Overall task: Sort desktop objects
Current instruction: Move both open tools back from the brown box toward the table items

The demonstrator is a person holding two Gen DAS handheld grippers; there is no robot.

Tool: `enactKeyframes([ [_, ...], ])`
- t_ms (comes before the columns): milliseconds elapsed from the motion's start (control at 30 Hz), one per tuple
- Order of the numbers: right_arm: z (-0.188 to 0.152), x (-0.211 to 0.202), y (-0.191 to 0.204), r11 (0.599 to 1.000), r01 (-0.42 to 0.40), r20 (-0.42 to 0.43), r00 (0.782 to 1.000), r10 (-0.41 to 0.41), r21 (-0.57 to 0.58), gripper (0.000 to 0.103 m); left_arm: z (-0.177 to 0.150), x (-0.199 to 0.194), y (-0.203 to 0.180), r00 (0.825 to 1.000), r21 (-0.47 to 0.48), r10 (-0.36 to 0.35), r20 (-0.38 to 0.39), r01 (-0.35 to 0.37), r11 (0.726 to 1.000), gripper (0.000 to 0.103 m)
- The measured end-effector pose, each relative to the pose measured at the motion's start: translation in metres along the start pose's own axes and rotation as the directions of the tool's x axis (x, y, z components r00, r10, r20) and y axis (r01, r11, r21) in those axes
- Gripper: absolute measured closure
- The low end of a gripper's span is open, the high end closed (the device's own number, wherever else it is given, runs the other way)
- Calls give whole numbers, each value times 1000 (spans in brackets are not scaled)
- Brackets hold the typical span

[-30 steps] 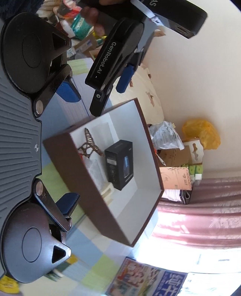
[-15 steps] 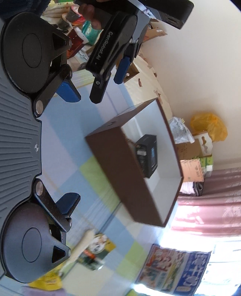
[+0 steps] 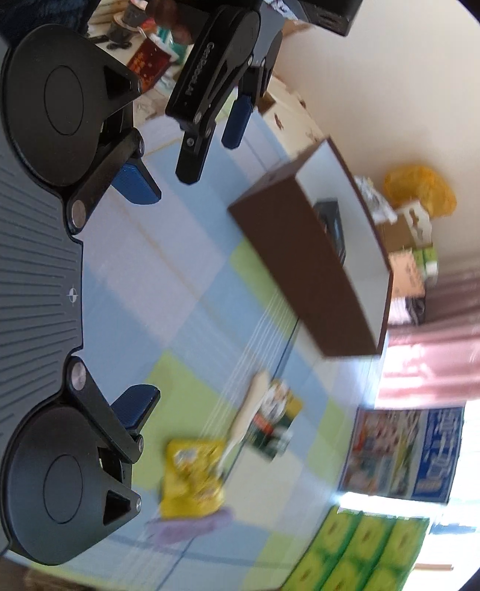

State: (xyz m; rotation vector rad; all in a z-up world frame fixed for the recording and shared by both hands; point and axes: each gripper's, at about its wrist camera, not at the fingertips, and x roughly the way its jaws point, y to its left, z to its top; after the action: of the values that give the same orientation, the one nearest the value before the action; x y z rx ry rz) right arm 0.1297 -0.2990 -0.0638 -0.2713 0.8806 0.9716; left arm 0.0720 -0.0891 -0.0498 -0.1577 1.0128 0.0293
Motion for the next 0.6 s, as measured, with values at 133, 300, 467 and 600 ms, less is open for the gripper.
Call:
enactKeyframes([
  [133, -11, -12, -25, 996, 60, 2, 998, -61, 65, 2, 4, 10, -22, 1000, 40, -25, 0, 25, 999, 19],
  [300, -20, -20, -53, 978, 139, 11, 990, -142, 153, 2, 16, 24, -45, 998, 94, -63, 16, 61, 994, 19],
  [467, -23, -18, -80, 956, 187, 20, 980, -196, 228, 2, 33, 42, -63, 995, 152, -90, 43, 82, 985, 19],
  [600, -20, -6, -97, 946, 215, 19, 974, -226, 245, 2, 50, 62, -70, 995, 181, -90, 47, 80, 980, 19],
])
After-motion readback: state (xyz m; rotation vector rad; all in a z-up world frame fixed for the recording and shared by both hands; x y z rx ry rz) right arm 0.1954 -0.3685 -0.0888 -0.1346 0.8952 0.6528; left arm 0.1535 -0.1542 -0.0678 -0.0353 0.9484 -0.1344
